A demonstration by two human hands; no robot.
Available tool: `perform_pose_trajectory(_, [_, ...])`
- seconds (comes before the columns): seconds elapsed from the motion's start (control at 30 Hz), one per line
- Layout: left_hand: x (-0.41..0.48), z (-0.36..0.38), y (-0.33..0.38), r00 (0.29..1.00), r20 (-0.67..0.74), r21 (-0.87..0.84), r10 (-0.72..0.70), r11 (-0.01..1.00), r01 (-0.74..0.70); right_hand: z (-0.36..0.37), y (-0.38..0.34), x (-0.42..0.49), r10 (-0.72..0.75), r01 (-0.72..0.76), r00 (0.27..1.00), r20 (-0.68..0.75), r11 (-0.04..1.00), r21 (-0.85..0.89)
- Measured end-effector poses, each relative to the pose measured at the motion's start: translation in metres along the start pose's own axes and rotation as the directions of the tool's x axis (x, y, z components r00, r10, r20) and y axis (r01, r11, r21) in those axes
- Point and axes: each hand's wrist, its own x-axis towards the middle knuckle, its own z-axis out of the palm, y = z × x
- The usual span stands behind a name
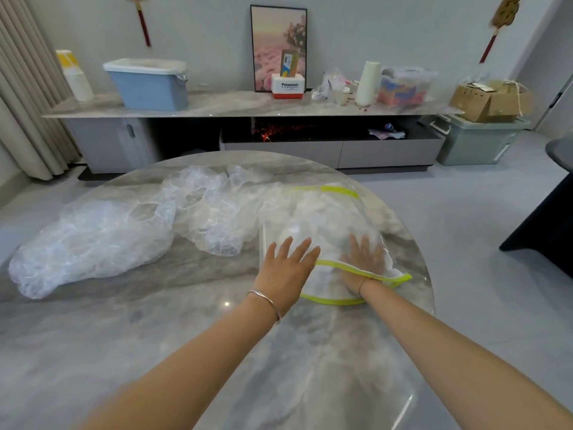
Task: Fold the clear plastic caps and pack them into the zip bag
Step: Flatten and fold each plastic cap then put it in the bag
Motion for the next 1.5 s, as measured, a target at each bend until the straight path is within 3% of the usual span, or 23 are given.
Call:
perform_pose_trajectory(0.13, [0.009,0.007,0.005,0.998,0.021,-0.074,-0.054,0.996,0.056,0.01,0.003,-0.027,-0.185,0.181,0.982,-0.033,0.979,-0.095])
perform_pose_trajectory(0.3, [-0.002,0.01,-0.009,0.999,-0.041,-0.314,-0.014,0.949,0.001,-0.001,0.002,-0.089,-0.386,0.39,0.917,0.096,0.921,-0.024])
perform_pose_trajectory(0.4, [-0.01,0.02,-0.047,0.972,-0.078,-0.395,-0.222,0.902,0.174,-0.01,-0.004,-0.124,-0.548,0.542,0.832,0.091,0.837,0.078])
perform_pose_trajectory(0.5, [-0.02,0.04,-0.089,0.9,0.081,-0.307,-0.427,0.849,0.431,-0.004,-0.009,-0.136,-0.632,0.606,0.768,0.102,0.769,0.202])
perform_pose_trajectory(0.57, [-0.031,0.05,-0.112,0.866,0.192,-0.308,-0.462,0.81,0.5,0.003,-0.014,-0.14,-0.681,0.65,0.726,0.089,0.724,0.231])
perform_pose_trajectory(0.7, [-0.046,0.06,-0.125,0.895,0.175,-0.33,-0.411,0.832,0.446,0.008,-0.02,-0.144,-0.732,0.692,0.676,0.082,0.67,0.269])
perform_pose_trajectory(0.9, [-0.067,0.045,-0.121,0.947,0.124,-0.105,-0.296,0.945,0.309,0.01,-0.025,-0.145,-0.752,0.706,0.655,0.082,0.646,0.29])
perform_pose_trajectory(1.0, [-0.091,0.043,-0.119,0.965,0.085,-0.092,-0.248,0.963,0.255,0.009,-0.032,-0.147,-0.77,0.727,0.634,0.064,0.623,0.289])
perform_pose_trajectory(1.2, [-0.137,0.033,-0.107,0.974,-0.162,-0.029,-0.158,0.987,0.155,0.004,-0.065,-0.155,-0.853,0.855,0.51,-0.11,0.488,0.175])
perform_pose_trajectory(1.33, [-0.145,0.015,-0.094,0.936,-0.236,-0.151,-0.263,0.961,0.232,0.001,-0.103,-0.152,-0.844,0.882,0.466,-0.263,0.466,0.069])
perform_pose_trajectory(1.4, [-0.148,0.014,-0.085,0.928,-0.213,-0.211,-0.305,0.942,0.261,0.001,-0.122,-0.145,-0.829,0.866,0.486,-0.276,0.499,0.024])
perform_pose_trajectory(1.5, [-0.15,0.021,-0.083,0.938,-0.039,-0.219,-0.343,0.919,0.327,0.007,-0.144,-0.131,-0.815,0.834,0.517,-0.261,0.548,-0.06])
